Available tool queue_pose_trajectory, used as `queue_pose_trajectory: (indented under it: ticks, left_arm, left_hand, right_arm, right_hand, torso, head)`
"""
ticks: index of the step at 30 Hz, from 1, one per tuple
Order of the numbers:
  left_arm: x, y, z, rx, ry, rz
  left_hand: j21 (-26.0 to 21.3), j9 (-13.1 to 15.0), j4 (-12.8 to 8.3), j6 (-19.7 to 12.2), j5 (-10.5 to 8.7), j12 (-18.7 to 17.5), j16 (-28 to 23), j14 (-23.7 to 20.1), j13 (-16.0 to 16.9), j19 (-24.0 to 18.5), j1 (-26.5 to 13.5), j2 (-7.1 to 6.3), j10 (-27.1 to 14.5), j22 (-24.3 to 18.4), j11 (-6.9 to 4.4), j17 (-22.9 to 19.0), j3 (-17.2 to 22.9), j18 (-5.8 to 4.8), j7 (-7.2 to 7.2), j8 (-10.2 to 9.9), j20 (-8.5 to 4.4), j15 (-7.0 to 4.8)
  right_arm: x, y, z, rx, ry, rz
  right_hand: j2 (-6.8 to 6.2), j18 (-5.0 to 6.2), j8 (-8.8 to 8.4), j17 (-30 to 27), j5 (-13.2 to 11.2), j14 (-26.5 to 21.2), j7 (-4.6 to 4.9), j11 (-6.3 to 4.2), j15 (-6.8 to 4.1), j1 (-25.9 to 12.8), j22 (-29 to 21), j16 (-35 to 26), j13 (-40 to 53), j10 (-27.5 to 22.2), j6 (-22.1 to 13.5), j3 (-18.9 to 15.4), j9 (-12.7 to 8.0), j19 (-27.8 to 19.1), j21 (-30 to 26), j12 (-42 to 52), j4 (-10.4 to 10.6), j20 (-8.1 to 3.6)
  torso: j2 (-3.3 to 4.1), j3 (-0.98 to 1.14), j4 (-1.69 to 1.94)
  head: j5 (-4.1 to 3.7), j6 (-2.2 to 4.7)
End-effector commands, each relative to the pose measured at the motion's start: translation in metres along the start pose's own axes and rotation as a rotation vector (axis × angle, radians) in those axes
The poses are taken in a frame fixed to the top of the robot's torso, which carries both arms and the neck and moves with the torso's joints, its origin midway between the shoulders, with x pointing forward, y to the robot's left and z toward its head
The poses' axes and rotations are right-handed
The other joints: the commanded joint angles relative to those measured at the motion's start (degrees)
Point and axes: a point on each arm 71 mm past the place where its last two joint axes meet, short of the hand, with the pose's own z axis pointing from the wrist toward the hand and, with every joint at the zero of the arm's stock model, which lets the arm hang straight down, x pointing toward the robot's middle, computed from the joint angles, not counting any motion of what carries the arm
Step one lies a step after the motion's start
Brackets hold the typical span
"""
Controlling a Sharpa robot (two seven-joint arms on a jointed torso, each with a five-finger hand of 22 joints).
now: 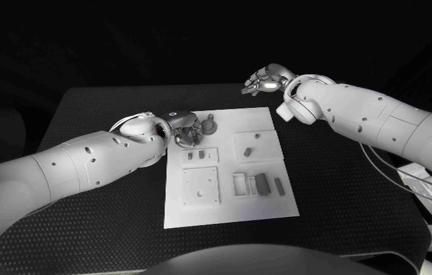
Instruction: Assemble the parts on the task board
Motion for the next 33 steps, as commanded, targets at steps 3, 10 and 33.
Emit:
queue_pose_trajectory:
  ticks: [3, 10, 33]
  left_arm:
    - [0.0071, -0.0008, 0.0007, 0.002, 0.047, 0.013]
    - [0.0098, 0.0004, 0.0010, 0.001, 0.048, 0.019]
    - [0.0090, 0.0065, 0.0010, -0.035, 0.040, -0.006]
  left_hand:
    - [-0.24, 0.06, 0.21, 0.64, -0.05, 0.49, -0.37, -0.13, 0.14, -0.15, -0.14, 0.71, 0.72, 1.03, 0.15, -0.06, -0.09, 0.60, -0.14, 0.51, -0.50, -0.53]
    - [-0.30, 0.15, 0.25, 1.43, -0.08, 0.76, -0.38, -0.22, 0.43, -0.13, -0.32, 1.05, 1.47, 1.06, -0.13, -0.06, -0.16, 0.48, -0.49, 0.92, -0.61, -0.79]
    - [-0.96, -1.13, 0.34, -2.48, -0.73, -0.60, -0.31, -1.02, -0.09, -0.53, -1.14, -0.06, -2.34, 1.05, 1.06, 0.00, -0.44, 0.35, 1.30, -1.28, -0.27, 0.25]
  right_arm:
    - [0.0008, 0.0009, 0.0000, -0.011, 0.008, -0.001]
    - [0.0009, 0.0010, 0.0001, -0.012, 0.008, -0.001]
    - [0.0004, 0.0005, -0.0002, -0.010, 0.007, -0.001]
  right_hand:
    - [0.17, -1.02, 0.37, 0.06, -0.26, -0.33, 1.59, 0.15, 0.09, 0.26, 0.08, -0.37, -0.07, 0.26, -0.46, -0.33, -0.09, -0.41, -0.22, -0.13, 0.17, 0.01]
    - [0.18, -1.02, 0.37, 0.06, -0.26, -0.33, 1.59, 0.15, 0.09, 0.24, 0.09, -0.37, -0.08, 0.26, -0.46, -0.33, -0.10, -0.40, -0.23, -0.13, 0.18, 0.01]
    - [0.18, -1.02, 0.39, 0.07, -0.26, -0.33, 1.59, 0.15, 0.09, 0.23, 0.18, -0.38, -0.17, 0.27, -0.47, -0.34, -0.12, -0.38, -0.30, -0.10, 0.20, 0.01]
  torso:
    - [0.02, -0.03, -0.03]
    - [0.00, -0.06, 0.02]
    - [-0.01, -0.01, 0.02]
  head:
    - [-0.05, -0.01]
    - [-0.12, 0.00]
    - [-0.13, 0.05]
